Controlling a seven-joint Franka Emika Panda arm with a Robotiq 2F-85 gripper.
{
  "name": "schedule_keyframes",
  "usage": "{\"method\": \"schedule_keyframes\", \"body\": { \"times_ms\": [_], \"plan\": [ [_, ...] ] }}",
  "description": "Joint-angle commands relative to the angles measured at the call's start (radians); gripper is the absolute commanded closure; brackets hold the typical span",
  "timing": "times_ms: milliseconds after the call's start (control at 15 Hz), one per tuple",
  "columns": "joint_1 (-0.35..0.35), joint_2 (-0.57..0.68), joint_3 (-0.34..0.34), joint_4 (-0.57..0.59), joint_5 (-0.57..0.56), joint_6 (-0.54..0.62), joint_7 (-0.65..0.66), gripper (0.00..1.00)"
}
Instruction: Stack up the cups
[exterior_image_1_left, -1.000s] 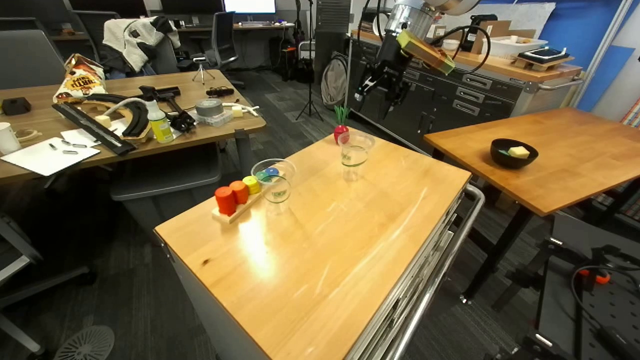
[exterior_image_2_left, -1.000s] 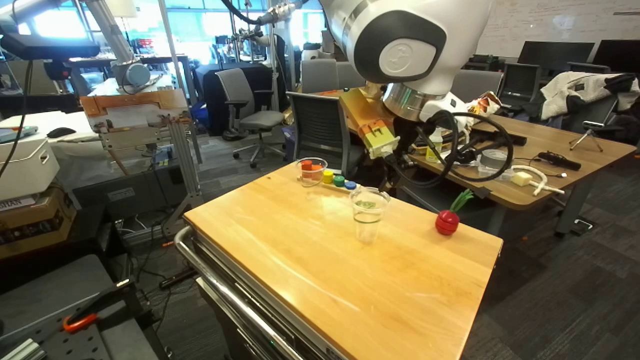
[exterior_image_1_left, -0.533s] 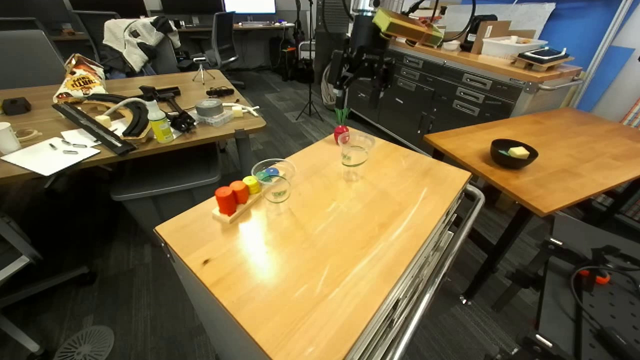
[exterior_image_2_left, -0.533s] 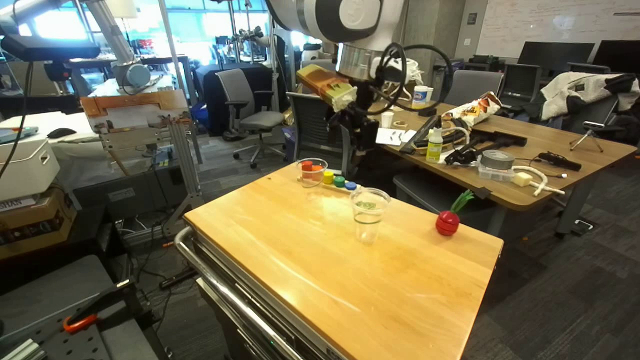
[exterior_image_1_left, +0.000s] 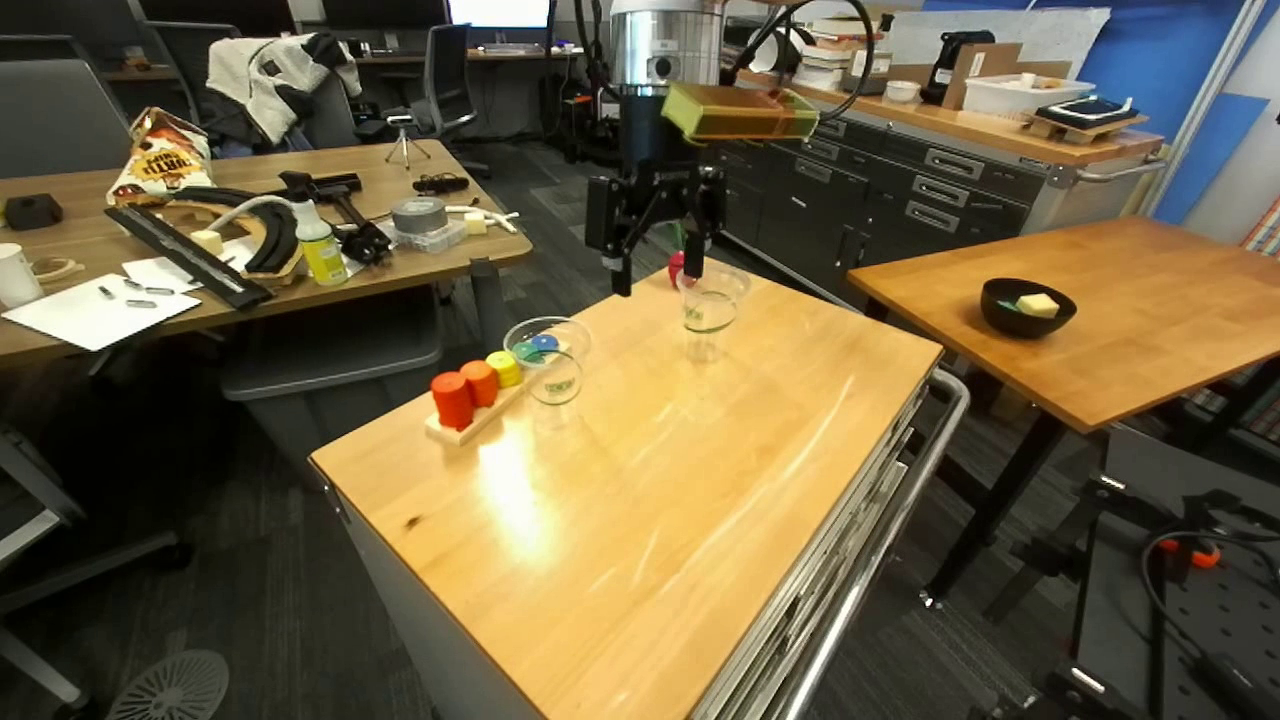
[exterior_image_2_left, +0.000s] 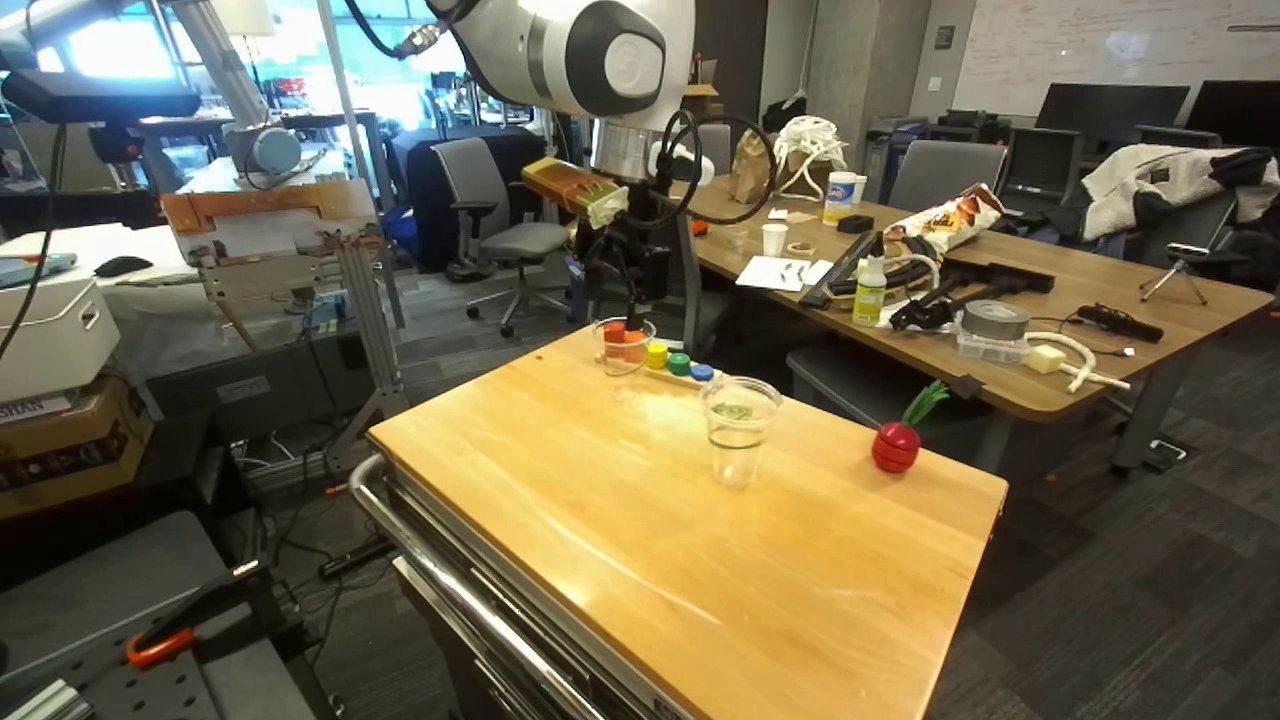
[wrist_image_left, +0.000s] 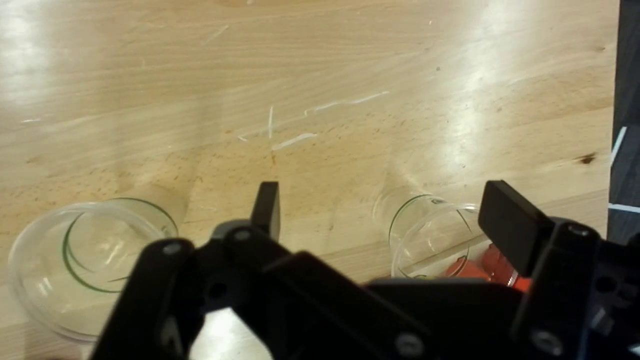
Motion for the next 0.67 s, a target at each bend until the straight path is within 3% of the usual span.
{"method": "schedule_keyframes", "body": {
  "times_ms": [0,600],
  "plan": [
    [-0.005,0.098,0.011,0.1,0.026,0.0,0.004,0.0],
    [0.003,0.264,0.031,0.286,0.091,0.007,0.021,0.0]
  ]
}}
